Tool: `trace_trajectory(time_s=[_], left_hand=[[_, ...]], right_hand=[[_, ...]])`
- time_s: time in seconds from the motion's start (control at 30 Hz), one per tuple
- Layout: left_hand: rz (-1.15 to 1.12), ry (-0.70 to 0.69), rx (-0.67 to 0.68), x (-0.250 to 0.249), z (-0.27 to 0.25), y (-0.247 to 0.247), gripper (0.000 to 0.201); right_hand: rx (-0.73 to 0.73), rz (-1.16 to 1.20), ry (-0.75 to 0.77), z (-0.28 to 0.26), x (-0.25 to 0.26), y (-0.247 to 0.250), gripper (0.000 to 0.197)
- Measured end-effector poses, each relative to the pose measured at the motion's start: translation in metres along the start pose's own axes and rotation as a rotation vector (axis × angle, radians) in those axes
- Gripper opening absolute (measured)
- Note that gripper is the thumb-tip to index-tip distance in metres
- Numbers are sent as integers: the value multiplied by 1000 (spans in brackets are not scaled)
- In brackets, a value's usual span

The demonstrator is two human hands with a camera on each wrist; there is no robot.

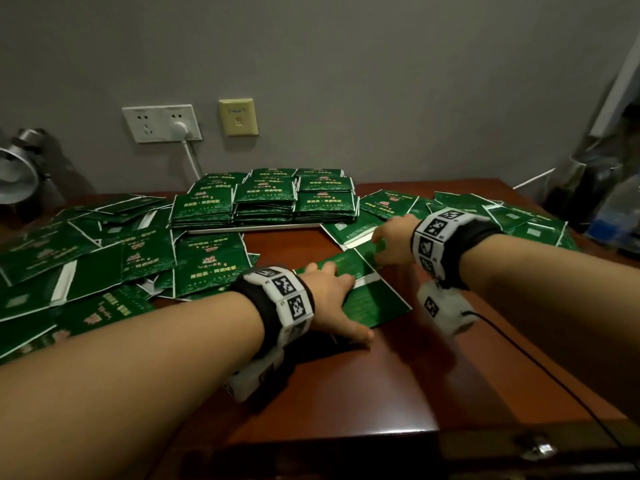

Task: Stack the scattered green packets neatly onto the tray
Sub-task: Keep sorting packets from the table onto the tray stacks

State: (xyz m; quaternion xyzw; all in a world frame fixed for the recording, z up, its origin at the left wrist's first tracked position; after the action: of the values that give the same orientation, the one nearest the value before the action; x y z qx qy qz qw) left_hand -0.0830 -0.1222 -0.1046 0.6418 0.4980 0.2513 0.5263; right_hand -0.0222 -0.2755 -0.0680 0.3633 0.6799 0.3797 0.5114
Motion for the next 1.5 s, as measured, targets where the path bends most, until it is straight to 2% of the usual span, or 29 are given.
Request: trace_trajectory(time_s=[0.07, 0.2, 0.27, 0.37, 0.43, 0.53, 0.6, 0.73, 0.8, 0.87, 0.93, 1.0, 1.07, 1.13, 1.2, 1.27, 1.33, 1.43, 1.5], left_hand=[[28, 29, -53, 2, 1, 0, 98], [25, -31, -99, 9, 7, 15, 65], [107, -60, -60, 14, 5, 21, 48], [247, -30, 54, 22, 1, 23, 30], [265, 14, 104, 29, -1, 21, 40], [277, 31, 123, 35, -3, 17, 83], [281, 37, 119, 36, -8, 16, 100], [287, 77, 98, 35, -15, 12, 90], [323, 141, 143, 40, -21, 7, 98], [347, 175, 169, 37, -31, 5, 104], [351, 192, 160, 37, -37, 1, 95], [319, 210, 112, 39, -41, -2, 76], [279, 193, 79, 41, -48, 0, 67], [259, 147, 20, 43, -58, 9, 43], [177, 162, -93, 44, -69, 22, 23], [80, 191, -204, 48, -77, 34, 20], [-15, 203, -285, 54, -82, 43, 18], [-114, 210, -321, 60, -83, 51, 18], [-92, 223, -323, 62, -81, 49, 17]], right_hand=[[18, -6, -53, 8, -4, -2, 55], [102, 25, -138, 20, -1, -10, 57], [130, 25, -155, 25, 1, -12, 58], [164, -23, -125, 31, 4, -13, 68], [174, -63, -67, 34, 7, -14, 71], [148, -129, 8, 29, 13, -9, 73], [133, -157, 43, 28, 18, -8, 71], [125, -197, 30, 21, 28, -11, 69], [70, -302, 33, 12, 32, -10, 63], [18, -394, 95, 5, 36, -8, 47], [-33, -425, 150, -1, 42, -6, 33], [-38, -410, 156, -4, 46, -6, 33], [-62, -428, 172, -8, 51, -7, 36], [-126, -423, 161, -15, 56, -1, 30], [-168, -416, 147, -25, 59, 8, 21], [-179, -389, 91, -31, 59, 19, 12], [-196, -304, 31, -36, 59, 29, 12], [-80, -128, -94, -30, 52, 37, 7], [32, -12, -170, -14, 44, 33, 18]])
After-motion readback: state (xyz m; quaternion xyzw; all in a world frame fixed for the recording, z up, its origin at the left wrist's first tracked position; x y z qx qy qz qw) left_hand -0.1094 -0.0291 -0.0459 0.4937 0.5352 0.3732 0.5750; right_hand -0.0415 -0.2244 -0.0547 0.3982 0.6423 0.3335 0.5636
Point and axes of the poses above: each hand's wrist, its own z-axis towards the middle knuckle, its own y-axis out of the back of the hand, x = y × z, the point moved 2 cm from there along z, towards the middle knuckle, and after that the axes turned 15 degrees about -z, right-handed, at the moved point
